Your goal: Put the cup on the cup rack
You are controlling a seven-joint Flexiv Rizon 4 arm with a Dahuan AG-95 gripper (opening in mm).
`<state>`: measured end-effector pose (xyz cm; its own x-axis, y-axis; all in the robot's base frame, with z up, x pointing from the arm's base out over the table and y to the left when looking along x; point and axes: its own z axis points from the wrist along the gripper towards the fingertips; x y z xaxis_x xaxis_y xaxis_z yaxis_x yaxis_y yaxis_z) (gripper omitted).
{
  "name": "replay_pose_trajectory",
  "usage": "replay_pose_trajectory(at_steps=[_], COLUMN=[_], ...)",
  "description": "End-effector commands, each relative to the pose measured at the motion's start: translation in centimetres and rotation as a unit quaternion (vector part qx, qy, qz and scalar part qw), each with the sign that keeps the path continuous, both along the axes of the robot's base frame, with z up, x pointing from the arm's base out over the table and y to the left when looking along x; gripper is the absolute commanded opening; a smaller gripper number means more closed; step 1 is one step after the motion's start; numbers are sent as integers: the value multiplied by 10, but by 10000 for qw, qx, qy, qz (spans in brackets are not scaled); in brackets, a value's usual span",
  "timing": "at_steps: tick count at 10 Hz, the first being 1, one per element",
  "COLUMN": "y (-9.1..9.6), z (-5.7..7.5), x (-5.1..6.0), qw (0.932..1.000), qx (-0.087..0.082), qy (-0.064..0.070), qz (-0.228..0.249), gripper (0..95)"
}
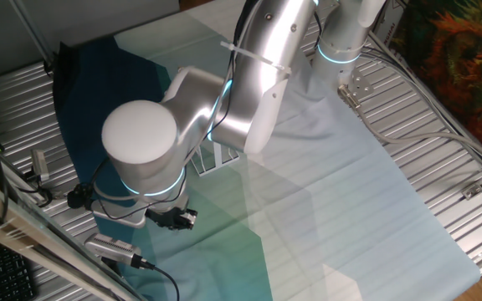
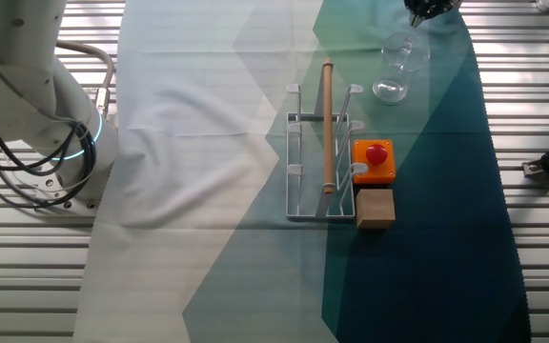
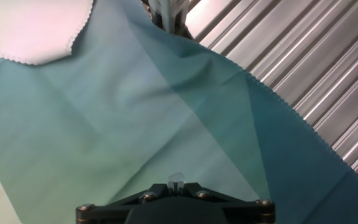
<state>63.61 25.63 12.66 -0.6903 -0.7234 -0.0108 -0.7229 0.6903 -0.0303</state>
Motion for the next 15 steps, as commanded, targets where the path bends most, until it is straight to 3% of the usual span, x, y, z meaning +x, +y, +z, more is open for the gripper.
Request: replay_pose_trajectory(at_steps=[1,8,15], y=[0,3,4], z=[-1,-6,-9], x=[-1,-2,0], qw=[10000,9983,9976], qx=[27,-88,-141], qy=[-18,-27,-21], qz=[50,576,673], gripper=[0,0,0])
